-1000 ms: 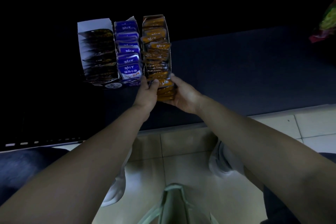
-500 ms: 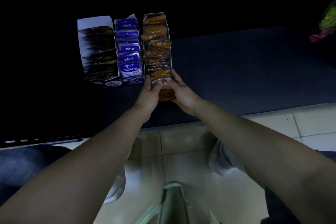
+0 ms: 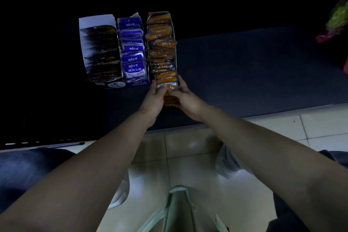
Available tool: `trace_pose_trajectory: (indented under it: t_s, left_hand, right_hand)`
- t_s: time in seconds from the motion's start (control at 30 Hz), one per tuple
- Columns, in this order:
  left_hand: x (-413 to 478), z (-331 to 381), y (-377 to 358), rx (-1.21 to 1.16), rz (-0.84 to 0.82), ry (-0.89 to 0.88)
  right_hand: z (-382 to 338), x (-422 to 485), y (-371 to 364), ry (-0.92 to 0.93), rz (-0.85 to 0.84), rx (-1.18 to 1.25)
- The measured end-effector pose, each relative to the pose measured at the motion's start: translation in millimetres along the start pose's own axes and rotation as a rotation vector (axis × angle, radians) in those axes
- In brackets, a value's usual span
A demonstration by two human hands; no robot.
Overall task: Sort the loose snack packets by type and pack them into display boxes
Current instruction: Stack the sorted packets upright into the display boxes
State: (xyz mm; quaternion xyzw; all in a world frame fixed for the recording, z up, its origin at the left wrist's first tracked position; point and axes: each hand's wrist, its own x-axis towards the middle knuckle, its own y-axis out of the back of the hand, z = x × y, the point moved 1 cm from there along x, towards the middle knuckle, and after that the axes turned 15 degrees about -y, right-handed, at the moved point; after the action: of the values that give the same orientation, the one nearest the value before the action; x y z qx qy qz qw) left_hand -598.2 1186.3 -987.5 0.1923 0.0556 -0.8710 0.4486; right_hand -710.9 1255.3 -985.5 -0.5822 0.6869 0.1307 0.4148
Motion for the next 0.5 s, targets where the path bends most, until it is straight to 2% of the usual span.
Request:
trace_pose_trajectory:
  t_s: [0.5]
  left_hand:
    - [1,3,4,-0.018,0.034,0.028]
  right_hand:
    - [2,14,-7,-0.083,0.077,-0.039]
